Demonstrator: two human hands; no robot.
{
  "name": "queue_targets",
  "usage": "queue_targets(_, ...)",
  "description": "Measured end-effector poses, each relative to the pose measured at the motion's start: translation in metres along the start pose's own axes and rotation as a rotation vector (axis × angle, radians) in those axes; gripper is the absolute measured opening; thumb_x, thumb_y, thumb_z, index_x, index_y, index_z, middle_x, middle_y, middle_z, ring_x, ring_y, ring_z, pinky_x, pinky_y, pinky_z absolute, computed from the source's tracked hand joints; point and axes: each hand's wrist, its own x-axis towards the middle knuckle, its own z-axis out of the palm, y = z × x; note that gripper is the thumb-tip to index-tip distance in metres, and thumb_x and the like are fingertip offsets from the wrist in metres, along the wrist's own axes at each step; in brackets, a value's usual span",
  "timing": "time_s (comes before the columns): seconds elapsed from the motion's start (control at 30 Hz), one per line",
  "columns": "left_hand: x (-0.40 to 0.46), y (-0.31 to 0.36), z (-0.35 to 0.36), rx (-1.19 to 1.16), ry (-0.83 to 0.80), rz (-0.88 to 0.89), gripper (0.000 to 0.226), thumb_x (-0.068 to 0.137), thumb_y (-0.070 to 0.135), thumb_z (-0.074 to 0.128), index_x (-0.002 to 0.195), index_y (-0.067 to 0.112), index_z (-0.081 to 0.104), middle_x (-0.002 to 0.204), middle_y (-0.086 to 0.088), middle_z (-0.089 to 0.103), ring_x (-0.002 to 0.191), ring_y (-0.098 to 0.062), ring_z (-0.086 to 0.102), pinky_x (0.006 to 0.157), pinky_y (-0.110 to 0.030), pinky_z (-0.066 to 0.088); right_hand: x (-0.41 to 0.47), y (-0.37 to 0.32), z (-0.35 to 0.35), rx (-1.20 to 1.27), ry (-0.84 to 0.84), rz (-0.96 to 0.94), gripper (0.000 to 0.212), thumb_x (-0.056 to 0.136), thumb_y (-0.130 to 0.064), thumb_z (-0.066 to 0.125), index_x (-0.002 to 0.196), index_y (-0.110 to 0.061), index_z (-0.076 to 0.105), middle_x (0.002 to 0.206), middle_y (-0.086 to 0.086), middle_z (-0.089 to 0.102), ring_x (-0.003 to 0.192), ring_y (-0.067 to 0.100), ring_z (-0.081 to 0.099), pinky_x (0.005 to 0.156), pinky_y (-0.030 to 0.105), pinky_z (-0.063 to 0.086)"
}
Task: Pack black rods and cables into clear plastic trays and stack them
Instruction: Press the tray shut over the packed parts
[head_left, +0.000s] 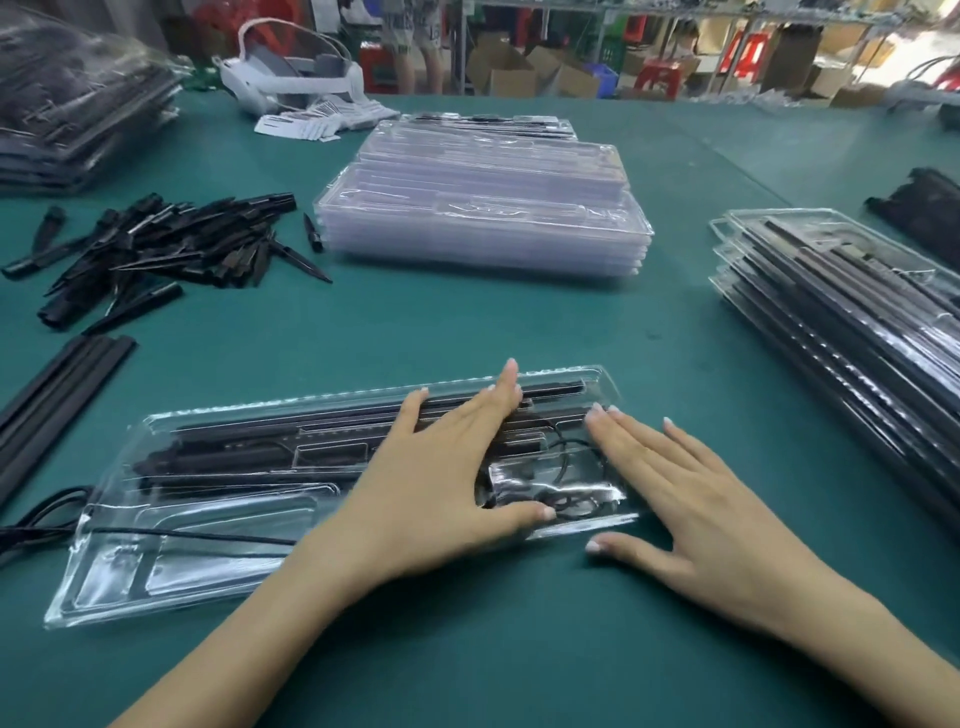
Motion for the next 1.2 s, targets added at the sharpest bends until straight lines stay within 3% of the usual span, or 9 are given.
queue_targets(0.23,-0.005,-0.003,0.006,0.207,0.023,0.102,0.088,0.073,0.086,0.002,0.146,0.041,-0.02,0.152,0.021,-0.027,0.136,0.003,-0.032,0.115,-0.046,-0.016,-0.001,0.004,0.008,-0.048,-0.077,0.008,0.076,0.081,-0.075,-0.005,0.145,-0.037,-0.022,0.151,-0.024,-0.027,0.137,-0.007,-0.025,0.117,0.032,-0.014)
queue_targets(0.37,-0.004,-0.007,0.006,0.208,-0.004,0.152,0.109,0.068,0.093,0.019,0.145,0.032,-0.028,0.152,0.016,-0.032,0.136,0.0,-0.034,0.115,-0.047,-0.018,0.001,0.004,0.003,0.602,0.1,0.106,0.055,0.091,-0.062,0.031,0.143,-0.044,0.022,0.152,-0.032,0.012,0.139,-0.014,0.003,0.118,0.022,0.005)
queue_targets(0.43,-0.005,-0.007,0.007,0.208,0.007,0.155,0.112,0.067,0.093,0.024,0.146,0.031,-0.027,0.153,0.016,-0.03,0.137,0.0,-0.032,0.115,-0.047,-0.017,0.001,0.003,0.005,0.672,0.281,0.202,0.056,0.082,-0.054,0.045,0.136,-0.048,0.03,0.147,-0.028,0.025,0.136,-0.015,0.012,0.111,0.009,0.011)
queue_targets(0.5,-0.006,-0.007,0.007,0.177,0.03,0.159,0.117,0.066,0.092,0.03,0.146,0.027,-0.026,0.154,0.016,-0.027,0.138,0.002,-0.029,0.116,-0.046,-0.014,0.003,0.0,0.005,0.547,0.37,0.2,0.054,0.086,-0.053,0.047,0.136,-0.047,0.03,0.148,-0.018,0.029,0.136,-0.007,0.017,0.107,0.004,0.011)
queue_targets(0.63,-0.005,-0.008,0.0,-0.082,0.038,0.174,0.13,0.064,0.078,0.06,0.146,0.028,-0.026,0.158,0.015,-0.013,0.141,0.007,-0.012,0.117,-0.039,-0.014,0.01,-0.021,0.002,0.088,0.432,-0.208,0.047,0.092,-0.048,0.048,0.133,-0.026,0.055,0.144,-0.002,0.044,0.131,0.018,0.042,0.108,0.039,0.032)
queue_targets(0.77,-0.004,-0.01,-0.003,-0.175,0.034,0.17,0.119,0.072,0.063,0.068,0.149,0.031,-0.016,0.159,0.014,-0.002,0.141,0.009,-0.007,0.118,-0.038,-0.011,0.023,-0.028,-0.003,0.066,0.308,-0.365,0.041,0.088,-0.052,0.051,0.114,-0.026,0.069,0.118,-0.008,0.064,0.103,0.017,0.062,0.082,0.037,0.051)
queue_targets(0.93,-0.008,-0.009,-0.019,-0.307,0.011,0.15,0.109,0.072,0.053,0.074,0.151,0.032,0.002,0.157,0.016,0.016,0.139,0.013,0.008,0.119,-0.037,-0.008,0.029,-0.016,-0.018,0.02,0.199,-0.46,0.031,0.088,-0.042,0.056,0.11,-0.025,0.07,0.113,-0.008,0.066,0.094,0.016,0.065,0.073,0.031,0.055)
queue_targets(1.1,-0.042,-0.015,-0.047,0.073,0.251,0.152,0.078,0.073,0.074,0.053,0.142,0.044,0.033,0.139,0.024,0.044,0.128,0.007,0.039,0.119,-0.045,0.015,0.027,-0.016,-0.023,-0.196,0.493,-0.557,0.023,0.094,-0.023,0.056,0.101,-0.012,0.074,0.103,0.001,0.072,0.084,0.022,0.068,0.069,0.032,0.054)
queue_targets(1.2,-0.067,-0.024,-0.053,0.224,0.626,0.184,0.056,0.084,0.051,0.058,0.134,0.027,0.049,0.133,0.004,0.054,0.126,-0.014,0.049,0.109,-0.05,0.034,0.033,-0.018,-0.033,-0.22,0.779,-0.504,0.013,0.09,-0.012,0.064,0.095,-0.006,0.075,0.097,0.003,0.072,0.08,0.023,0.068,0.07,0.036,0.052)
